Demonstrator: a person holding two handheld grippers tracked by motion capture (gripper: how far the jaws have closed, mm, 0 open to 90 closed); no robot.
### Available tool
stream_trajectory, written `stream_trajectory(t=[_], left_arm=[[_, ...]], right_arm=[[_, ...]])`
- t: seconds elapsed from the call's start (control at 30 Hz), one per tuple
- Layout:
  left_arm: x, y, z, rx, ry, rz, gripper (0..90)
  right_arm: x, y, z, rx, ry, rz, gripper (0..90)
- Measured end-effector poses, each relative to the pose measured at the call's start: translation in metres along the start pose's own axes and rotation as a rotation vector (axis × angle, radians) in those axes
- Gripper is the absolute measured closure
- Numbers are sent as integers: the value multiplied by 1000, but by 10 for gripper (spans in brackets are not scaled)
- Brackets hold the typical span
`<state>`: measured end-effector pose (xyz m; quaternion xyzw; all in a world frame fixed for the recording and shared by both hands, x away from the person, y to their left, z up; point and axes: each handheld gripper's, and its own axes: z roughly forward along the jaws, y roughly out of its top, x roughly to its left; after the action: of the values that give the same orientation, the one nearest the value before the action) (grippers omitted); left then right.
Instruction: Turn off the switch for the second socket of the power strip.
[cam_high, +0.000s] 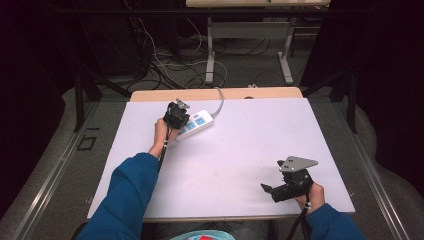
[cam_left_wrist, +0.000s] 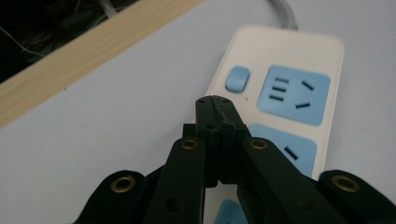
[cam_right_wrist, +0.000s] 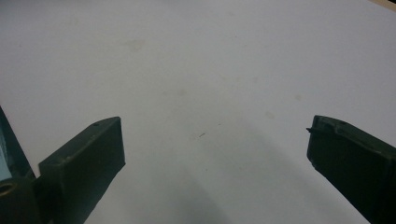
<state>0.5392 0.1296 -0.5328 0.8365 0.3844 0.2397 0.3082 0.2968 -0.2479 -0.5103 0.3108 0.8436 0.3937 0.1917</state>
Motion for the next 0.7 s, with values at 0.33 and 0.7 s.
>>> stream_trajectory(t=[0.33, 0.7], left_arm=[[-2, 1, 0, -2, 14, 7, 900], [3, 1, -7, -18, 1, -27, 705]], right_arm=[[-1, 0, 1, -3, 3, -8, 38], [-1, 1, 0, 1, 10, -12, 38]])
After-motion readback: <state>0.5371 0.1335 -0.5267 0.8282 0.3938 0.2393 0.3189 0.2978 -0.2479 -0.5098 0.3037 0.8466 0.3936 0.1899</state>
